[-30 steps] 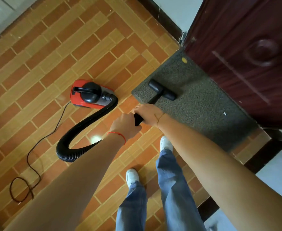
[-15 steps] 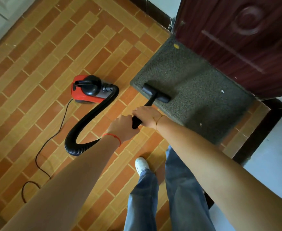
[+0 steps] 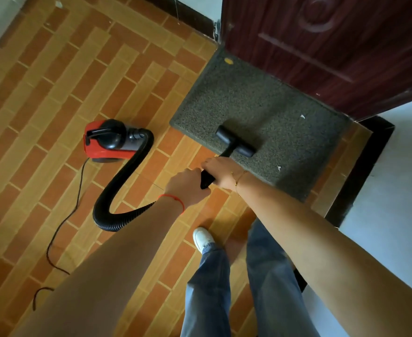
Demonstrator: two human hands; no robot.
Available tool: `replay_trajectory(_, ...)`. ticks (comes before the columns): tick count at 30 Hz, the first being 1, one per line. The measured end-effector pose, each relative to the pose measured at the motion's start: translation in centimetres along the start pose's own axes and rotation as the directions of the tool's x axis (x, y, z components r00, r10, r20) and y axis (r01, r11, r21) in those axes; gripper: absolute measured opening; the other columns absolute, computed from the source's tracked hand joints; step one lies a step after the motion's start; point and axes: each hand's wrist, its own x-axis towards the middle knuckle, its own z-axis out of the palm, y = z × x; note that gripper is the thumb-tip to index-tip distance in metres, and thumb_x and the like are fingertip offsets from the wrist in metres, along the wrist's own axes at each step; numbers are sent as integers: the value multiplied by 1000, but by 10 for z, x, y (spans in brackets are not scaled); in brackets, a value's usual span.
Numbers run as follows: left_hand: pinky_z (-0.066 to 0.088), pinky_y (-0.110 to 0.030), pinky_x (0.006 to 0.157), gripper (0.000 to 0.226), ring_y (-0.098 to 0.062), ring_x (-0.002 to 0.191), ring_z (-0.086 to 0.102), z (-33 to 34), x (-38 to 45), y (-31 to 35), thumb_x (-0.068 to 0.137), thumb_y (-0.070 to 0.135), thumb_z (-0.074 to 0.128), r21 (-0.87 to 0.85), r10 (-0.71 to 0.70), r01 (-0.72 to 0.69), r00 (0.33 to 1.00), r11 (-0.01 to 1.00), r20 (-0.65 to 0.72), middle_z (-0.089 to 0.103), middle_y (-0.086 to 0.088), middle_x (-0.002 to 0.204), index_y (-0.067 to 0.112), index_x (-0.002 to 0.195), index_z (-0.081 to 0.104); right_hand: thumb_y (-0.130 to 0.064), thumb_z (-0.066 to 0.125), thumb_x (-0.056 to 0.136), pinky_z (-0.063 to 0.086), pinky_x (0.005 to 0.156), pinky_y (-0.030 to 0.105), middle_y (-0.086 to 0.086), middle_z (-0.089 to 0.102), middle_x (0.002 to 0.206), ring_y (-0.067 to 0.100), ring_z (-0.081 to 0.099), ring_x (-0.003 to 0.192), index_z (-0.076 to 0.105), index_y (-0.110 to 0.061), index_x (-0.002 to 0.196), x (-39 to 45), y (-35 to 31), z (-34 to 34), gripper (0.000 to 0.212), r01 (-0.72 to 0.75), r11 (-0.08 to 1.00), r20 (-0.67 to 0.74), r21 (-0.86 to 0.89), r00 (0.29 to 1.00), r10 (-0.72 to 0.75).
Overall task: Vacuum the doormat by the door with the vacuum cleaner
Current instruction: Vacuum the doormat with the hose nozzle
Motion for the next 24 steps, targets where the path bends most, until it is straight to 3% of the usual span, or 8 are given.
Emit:
replay_trajectory(9,45,-33,56,27,-24,67,56,-9,42,71,86,37,55,2,60,-60,998,998,8,53,-2,77,14,101,54,-4,49,93,49,78,35,8,62,111,26,63,102,55,-10,108,-25,76,-13,18,-69,997,-27,30,997,70)
replay_trajectory(16,41,-30,54,19,-23,65,54,-25,88,146,85,33,56,-38,69,-69,998,997,-6,49,1,72,18,90,46,-3,49,92,51,83,36,8,63,111,26,63,103,57,-10,103,-45,157,-36,15,-98,994,-31,48,995,99)
replay_trajectory(21,35,-27,47,17,-17,54,48,-35,121,200,86,32,55,-47,106,-106,994,993,-20,43,5,62,18,87,45,-2,48,91,46,83,35,10,63,112,27,61,106,57,-8,106,-62,218,-55,18,-105,993,-28,62,994,107)
replay_trajectory(24,39,-28,49,18,-19,57,51,-43,140,230,86,32,55,-58,115,-115,993,992,-16,45,4,64,16,89,47,-4,49,93,44,79,32,10,63,112,27,61,105,56,-8,105,-71,252,-66,15,-116,990,-40,77,992,120)
